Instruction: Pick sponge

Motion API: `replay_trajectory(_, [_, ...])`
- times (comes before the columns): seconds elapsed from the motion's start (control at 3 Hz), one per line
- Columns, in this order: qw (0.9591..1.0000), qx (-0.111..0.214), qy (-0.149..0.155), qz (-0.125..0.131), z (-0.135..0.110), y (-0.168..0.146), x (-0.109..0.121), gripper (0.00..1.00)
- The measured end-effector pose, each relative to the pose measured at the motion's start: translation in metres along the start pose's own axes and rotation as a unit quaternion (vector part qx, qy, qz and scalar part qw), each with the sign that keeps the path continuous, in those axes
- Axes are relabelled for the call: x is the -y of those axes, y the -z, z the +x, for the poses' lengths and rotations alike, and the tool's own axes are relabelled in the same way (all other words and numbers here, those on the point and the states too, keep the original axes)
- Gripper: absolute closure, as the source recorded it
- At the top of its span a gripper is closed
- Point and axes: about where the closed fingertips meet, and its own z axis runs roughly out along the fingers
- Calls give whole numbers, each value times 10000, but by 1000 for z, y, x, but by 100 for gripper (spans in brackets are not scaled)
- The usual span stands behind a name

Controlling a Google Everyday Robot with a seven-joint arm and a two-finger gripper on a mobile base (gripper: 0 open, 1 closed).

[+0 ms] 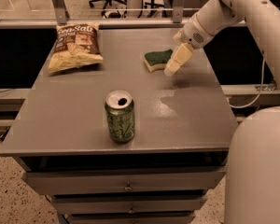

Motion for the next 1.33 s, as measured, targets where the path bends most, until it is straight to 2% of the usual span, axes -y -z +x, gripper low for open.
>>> replay_trajectory(0.33, [9995,175,-247,-66,-7,-14,10,0])
replay_trajectory(0.67, [9990,137,-423,68,-7,-21,19,0])
replay_trajectory(1.0, [9983,47,-507,282,-3,-23,25,11])
replay_trajectory(1.33, [9973,-24,-549,494,2,-24,30,34])
